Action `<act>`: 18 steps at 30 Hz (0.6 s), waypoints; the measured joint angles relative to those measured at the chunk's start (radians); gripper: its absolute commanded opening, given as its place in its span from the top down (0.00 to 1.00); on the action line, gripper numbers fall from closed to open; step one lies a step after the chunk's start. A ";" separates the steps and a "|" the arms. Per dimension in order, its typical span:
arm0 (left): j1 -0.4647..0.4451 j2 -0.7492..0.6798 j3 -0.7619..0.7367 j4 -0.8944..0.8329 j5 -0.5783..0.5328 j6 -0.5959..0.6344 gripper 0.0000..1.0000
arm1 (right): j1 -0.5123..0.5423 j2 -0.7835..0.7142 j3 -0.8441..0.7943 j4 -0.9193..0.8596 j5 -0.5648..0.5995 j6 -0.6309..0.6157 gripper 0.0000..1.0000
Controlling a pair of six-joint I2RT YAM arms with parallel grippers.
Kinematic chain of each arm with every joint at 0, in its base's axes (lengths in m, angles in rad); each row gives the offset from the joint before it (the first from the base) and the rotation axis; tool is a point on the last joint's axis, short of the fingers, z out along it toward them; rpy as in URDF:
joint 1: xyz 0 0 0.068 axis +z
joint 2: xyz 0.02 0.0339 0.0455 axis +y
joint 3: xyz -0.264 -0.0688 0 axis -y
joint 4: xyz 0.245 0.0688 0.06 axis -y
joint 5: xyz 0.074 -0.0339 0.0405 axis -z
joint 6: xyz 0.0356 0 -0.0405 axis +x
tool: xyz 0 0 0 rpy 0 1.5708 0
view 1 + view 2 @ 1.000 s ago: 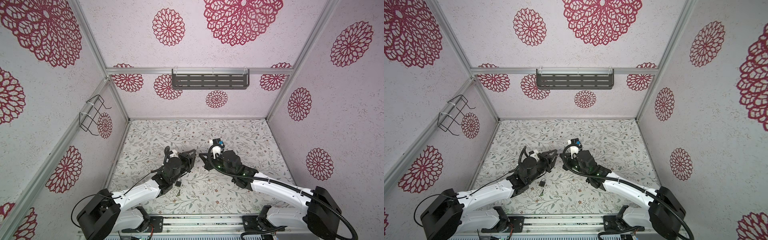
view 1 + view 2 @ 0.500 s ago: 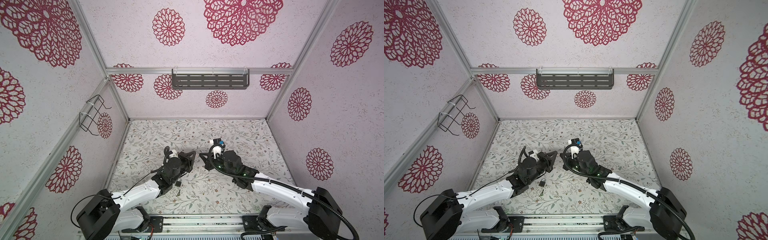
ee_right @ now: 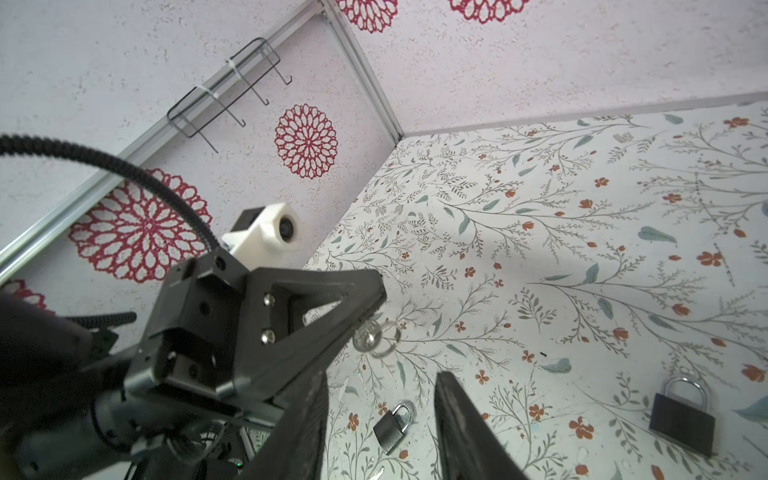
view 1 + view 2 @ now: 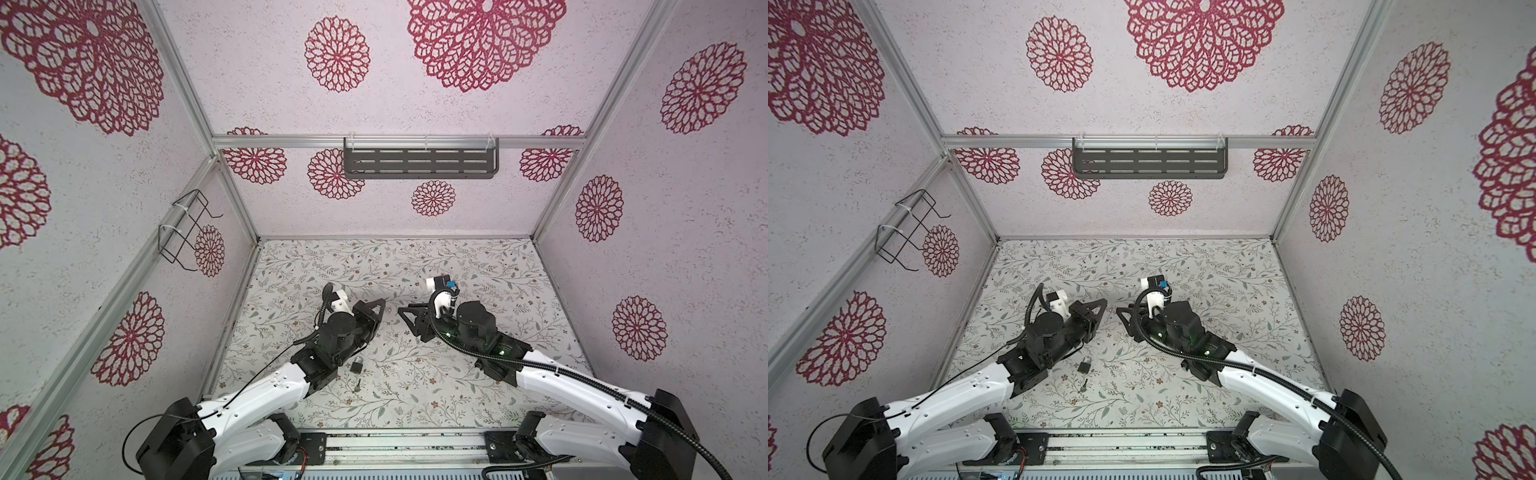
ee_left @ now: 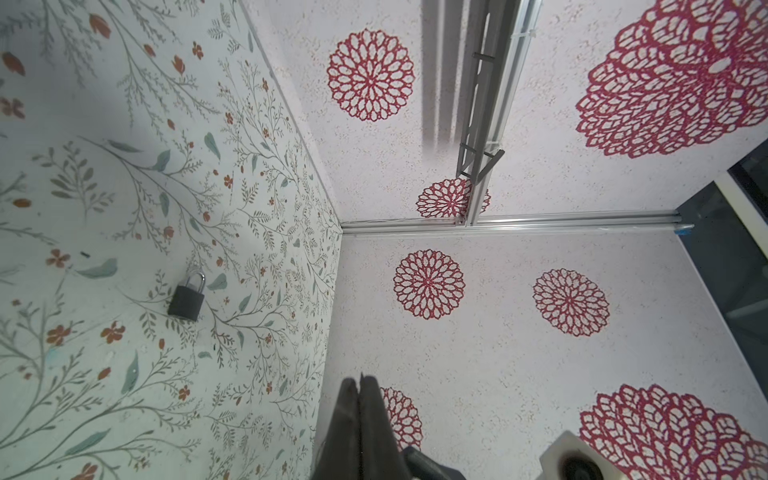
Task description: Unlock with the key
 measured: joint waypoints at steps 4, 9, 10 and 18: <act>0.010 -0.060 0.028 -0.083 0.001 0.213 1.00 | -0.055 -0.012 -0.002 0.011 -0.124 0.051 0.49; 0.012 -0.087 0.029 -0.117 0.035 0.455 1.00 | -0.106 -0.010 -0.020 0.088 -0.269 0.129 0.50; 0.013 -0.088 0.029 -0.117 0.048 0.499 1.00 | -0.111 -0.005 -0.022 0.107 -0.297 0.142 0.51; 0.013 -0.092 -0.016 0.035 0.174 0.669 1.00 | -0.116 0.056 -0.048 0.281 -0.428 0.209 0.59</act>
